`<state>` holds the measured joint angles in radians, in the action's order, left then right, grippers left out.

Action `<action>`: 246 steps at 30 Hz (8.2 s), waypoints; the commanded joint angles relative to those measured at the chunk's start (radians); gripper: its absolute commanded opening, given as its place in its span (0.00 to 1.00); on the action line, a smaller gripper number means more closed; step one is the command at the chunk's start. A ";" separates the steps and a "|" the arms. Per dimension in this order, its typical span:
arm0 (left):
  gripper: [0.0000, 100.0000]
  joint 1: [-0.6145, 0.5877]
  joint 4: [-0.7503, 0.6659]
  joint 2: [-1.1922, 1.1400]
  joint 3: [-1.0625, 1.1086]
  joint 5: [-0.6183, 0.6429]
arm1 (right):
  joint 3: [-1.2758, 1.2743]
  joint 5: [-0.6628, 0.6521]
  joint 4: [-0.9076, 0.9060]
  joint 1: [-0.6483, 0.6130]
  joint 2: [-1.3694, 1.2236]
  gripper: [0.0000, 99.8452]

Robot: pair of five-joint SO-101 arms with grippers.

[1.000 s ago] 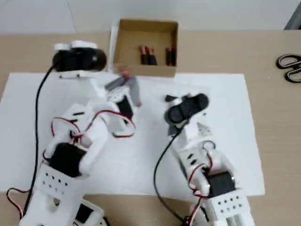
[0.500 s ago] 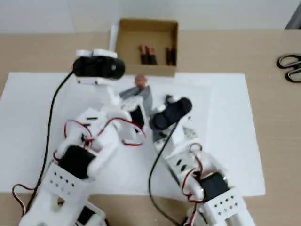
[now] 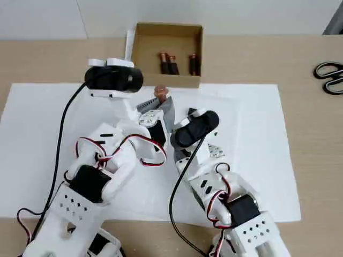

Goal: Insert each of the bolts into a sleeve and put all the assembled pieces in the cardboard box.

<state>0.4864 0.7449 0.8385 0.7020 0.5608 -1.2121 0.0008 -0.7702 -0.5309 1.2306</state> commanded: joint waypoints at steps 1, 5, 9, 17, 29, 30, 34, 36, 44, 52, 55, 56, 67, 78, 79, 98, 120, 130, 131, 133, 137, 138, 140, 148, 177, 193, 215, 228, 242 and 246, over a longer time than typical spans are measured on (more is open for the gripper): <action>0.01 0.035 -0.051 -0.006 0.031 -0.002 | 0.075 0.008 0.015 -0.016 -0.001 0.00; 0.01 0.035 -0.052 -0.005 0.030 -0.002 | 0.075 0.008 0.015 -0.016 -0.001 0.00; 0.01 0.023 -0.020 -0.002 -0.008 -0.002 | 0.074 0.008 0.015 -0.015 -0.001 0.00; 0.01 -0.026 0.158 -0.002 -0.173 -0.005 | 0.069 0.006 0.013 -0.010 -0.001 0.00; 0.01 -0.064 0.218 -0.003 -0.231 -0.095 | 0.069 0.006 -0.013 -0.010 -0.001 0.00; 0.01 -0.087 0.206 -0.003 -0.228 -0.095 | 0.069 0.006 -0.013 -0.010 -0.001 0.00; 0.01 -0.158 0.193 -0.003 -0.229 -0.095 | 0.071 0.006 -0.013 -0.010 -0.001 0.00; 0.01 -0.163 0.193 -0.003 -0.226 -0.095 | 0.071 0.006 -0.013 -0.010 -0.001 0.00; 0.01 -0.103 0.109 -0.005 -0.117 -0.094 | 0.075 0.006 -0.012 -0.013 -0.001 0.00; 0.01 -0.058 0.051 -0.005 -0.033 -0.094 | 0.094 0.006 -0.013 -0.015 -0.001 0.00; 0.01 -0.058 0.051 -0.005 -0.031 -0.094 | 0.109 0.006 -0.013 -0.016 -0.001 0.00; 0.01 -0.058 0.051 -0.005 -0.030 -0.094 | 0.112 0.006 -0.013 -0.016 -0.001 0.00; 0.01 0.003 0.015 -0.005 -0.030 -0.091 | 0.141 0.009 -0.012 -0.016 -0.001 0.00; 0.01 0.037 0.023 -0.003 -0.030 -0.089 | 0.152 0.063 -0.005 -0.013 -0.001 0.00; 0.01 0.040 0.023 -0.003 -0.030 -0.089 | 0.152 0.063 -0.005 -0.013 -0.001 0.00; 0.01 0.032 -0.049 -0.003 -0.030 -0.092 | 0.152 0.064 -0.013 -0.018 -0.001 0.00; 0.01 0.038 -0.048 -0.005 0.015 -0.092 | 0.163 0.064 -0.015 -0.050 -0.001 0.00; 0.01 0.040 0.021 -0.005 0.016 -0.092 | 0.163 0.063 -0.015 -0.048 -0.001 0.00; 0.01 0.040 0.035 -0.005 0.016 -0.092 | 0.163 0.063 -0.015 -0.048 -0.001 0.00; 0.01 0.040 0.051 -0.003 0.015 -0.092 | 0.164 0.063 -0.015 -0.048 -0.001 0.00; 0.01 0.041 0.057 -0.003 0.015 -0.092 | 0.164 0.063 -0.015 -0.048 -0.001 0.00; 0.01 0.041 0.057 -0.003 0.015 -0.092 | 0.164 0.063 -0.015 -0.048 -0.001 0.00; 0.01 0.043 0.069 -0.003 0.016 -0.092 | 0.164 0.063 -0.015 -0.048 -0.001 0.00; 0.01 0.081 0.143 -0.003 0.012 -0.092 | 0.164 0.063 -0.013 -0.048 -0.001 0.00; 0.24 -0.052 0.486 0.203 -0.031 -0.153 | 0.164 0.060 -0.013 0.015 -0.001 0.00; 0.24 -0.427 0.628 0.446 -0.030 -0.206 | 0.941 -0.002 -0.311 0.186 -0.533 0.00; 0.24 -0.436 0.543 0.448 0.036 -0.203 | 2.341 0.000 -0.076 0.263 -2.074 0.01; 0.24 -0.436 0.476 0.448 0.116 -0.203 | 2.757 0.000 -0.085 0.266 -2.500 0.18; 0.24 -0.434 0.476 0.450 0.113 -0.203 | 2.895 -0.002 -0.484 0.269 -2.302 0.18; 0.24 -0.434 0.476 0.450 0.111 -0.203 | 2.894 0.003 -0.674 0.266 -2.141 0.18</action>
<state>0.0476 1.2467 1.2789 0.8201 0.3629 1.6341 0.0100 -1.3288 -0.2716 -1.0863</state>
